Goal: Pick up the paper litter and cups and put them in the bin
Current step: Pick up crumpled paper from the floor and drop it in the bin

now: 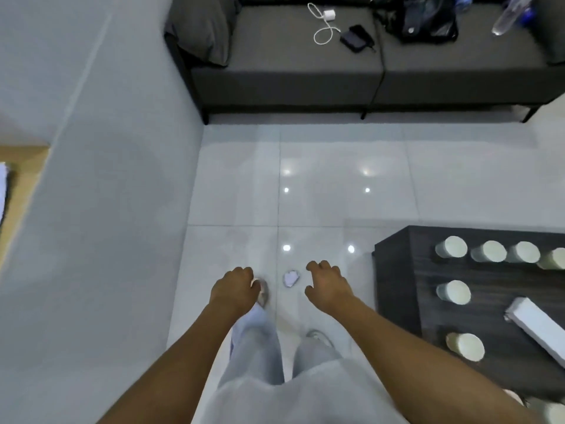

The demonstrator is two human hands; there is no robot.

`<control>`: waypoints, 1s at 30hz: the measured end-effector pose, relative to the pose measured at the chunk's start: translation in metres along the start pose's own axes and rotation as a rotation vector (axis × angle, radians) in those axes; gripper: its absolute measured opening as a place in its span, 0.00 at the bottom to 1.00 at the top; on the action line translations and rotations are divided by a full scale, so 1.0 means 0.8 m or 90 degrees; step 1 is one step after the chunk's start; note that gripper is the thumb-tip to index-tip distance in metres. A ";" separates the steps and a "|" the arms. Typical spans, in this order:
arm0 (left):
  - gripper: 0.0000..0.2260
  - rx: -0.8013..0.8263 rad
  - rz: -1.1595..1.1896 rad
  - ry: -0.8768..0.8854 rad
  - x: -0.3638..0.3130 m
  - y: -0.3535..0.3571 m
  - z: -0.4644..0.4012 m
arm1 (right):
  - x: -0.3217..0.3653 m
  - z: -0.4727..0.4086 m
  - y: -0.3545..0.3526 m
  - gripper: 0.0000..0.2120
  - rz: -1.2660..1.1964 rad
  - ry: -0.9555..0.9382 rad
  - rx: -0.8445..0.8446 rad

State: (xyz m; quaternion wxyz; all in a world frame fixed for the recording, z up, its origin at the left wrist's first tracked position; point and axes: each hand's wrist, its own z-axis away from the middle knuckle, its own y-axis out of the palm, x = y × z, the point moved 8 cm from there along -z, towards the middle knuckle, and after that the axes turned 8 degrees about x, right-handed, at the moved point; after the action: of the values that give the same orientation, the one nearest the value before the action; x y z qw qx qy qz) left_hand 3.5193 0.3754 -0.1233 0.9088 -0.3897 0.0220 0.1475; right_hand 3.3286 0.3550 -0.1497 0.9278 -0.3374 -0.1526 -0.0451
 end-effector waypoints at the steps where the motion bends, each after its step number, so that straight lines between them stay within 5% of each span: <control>1: 0.15 0.001 -0.018 0.020 0.002 -0.014 -0.022 | 0.001 -0.013 -0.005 0.21 -0.023 0.023 -0.008; 13: 0.15 0.123 -0.117 0.121 0.032 -0.007 -0.219 | -0.023 -0.158 0.033 0.23 -0.219 0.209 -0.025; 30: 0.13 0.144 -0.060 0.128 0.117 0.362 -0.595 | -0.183 -0.610 0.415 0.31 -0.291 0.245 0.026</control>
State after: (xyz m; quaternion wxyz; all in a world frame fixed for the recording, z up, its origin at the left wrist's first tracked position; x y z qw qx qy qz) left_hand 3.5618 0.2472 -0.6720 0.9460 -0.2984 0.1108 0.0619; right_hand 3.3751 0.2947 -0.7533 0.9121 -0.2611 -0.0469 -0.3125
